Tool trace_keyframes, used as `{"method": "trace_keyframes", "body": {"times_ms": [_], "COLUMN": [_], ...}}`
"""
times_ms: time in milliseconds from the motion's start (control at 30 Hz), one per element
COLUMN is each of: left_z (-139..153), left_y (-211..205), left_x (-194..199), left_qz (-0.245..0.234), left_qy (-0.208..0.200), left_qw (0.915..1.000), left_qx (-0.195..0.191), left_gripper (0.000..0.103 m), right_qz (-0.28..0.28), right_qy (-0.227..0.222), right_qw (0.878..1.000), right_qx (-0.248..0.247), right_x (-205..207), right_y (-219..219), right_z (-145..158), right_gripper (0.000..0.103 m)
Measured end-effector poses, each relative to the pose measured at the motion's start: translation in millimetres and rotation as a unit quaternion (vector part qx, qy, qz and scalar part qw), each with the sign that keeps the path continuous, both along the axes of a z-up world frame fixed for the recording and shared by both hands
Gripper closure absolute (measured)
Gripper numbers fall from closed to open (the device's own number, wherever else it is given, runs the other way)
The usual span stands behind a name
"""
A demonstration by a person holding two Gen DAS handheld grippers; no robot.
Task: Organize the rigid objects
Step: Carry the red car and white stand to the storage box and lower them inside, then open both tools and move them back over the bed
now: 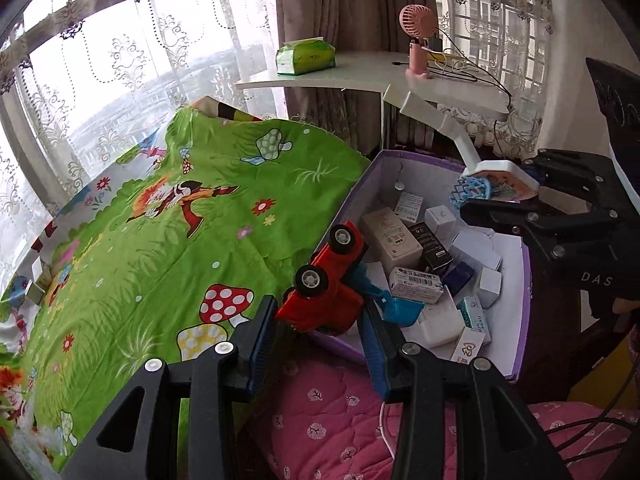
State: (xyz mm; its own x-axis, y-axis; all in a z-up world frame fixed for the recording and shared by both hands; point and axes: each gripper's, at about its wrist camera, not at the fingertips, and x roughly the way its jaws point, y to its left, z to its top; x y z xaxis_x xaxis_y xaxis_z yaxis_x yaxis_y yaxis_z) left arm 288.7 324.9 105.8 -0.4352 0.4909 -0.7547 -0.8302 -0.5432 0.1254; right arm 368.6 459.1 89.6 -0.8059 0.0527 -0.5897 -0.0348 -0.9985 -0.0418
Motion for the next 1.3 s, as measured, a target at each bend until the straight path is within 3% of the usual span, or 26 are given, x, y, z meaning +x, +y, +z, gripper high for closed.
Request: {"method": "trace_keyframes", "body": {"times_ms": [333,533,600,633,700,733,900,1033,1167,1300], "left_z": [-10,-21,-26,-29,-38,-43,-50,-55,-57,-58], "left_y": [59,71,72,71,69,67,11,-65,-159,-253], "left_x": [17,18,15,12,5,1,-45,-102,-151,-190], "left_qz": [-0.059,-0.072,-0.084,-0.094,-0.097,-0.083,-0.004,0.113,0.242,0.363], "left_qy": [0.001,-0.016,-0.037,-0.054,-0.072,-0.064,-0.03,-0.008,0.015,0.037], "left_qw": [0.9981,0.9973,0.9957,0.9934,0.9919,0.994,0.9984,0.9919,0.9686,0.9303], "left_qx": [-0.018,-0.005,0.017,0.037,0.042,0.032,0.049,0.058,0.054,0.036], "left_gripper": [0.061,0.061,0.06,0.059,0.041,0.033,0.032,0.029,0.026,0.022], "right_qz": [-0.076,-0.089,-0.091,-0.096,-0.111,-0.12,-0.093,-0.024,0.06,0.154], "right_qy": [-0.017,-0.032,-0.042,-0.049,-0.065,-0.067,-0.075,-0.076,-0.079,-0.092], "right_qw": [0.997,0.995,0.995,0.994,0.991,0.99,0.992,0.996,0.995,0.984], "right_qx": [0.009,0.015,0.017,0.02,0.031,0.038,0.035,0.043,0.017,-0.016], "right_x": [24,25,22,19,14,12,-21,-84,-164,-251], "right_y": [50,59,60,61,62,62,46,2,-64,-148], "right_z": [-9,-13,-16,-19,-23,-24,-18,-18,-25,-39], "right_gripper": [0.058,0.058,0.057,0.054,0.021,0.017,0.016,0.016,0.016,0.016]}}
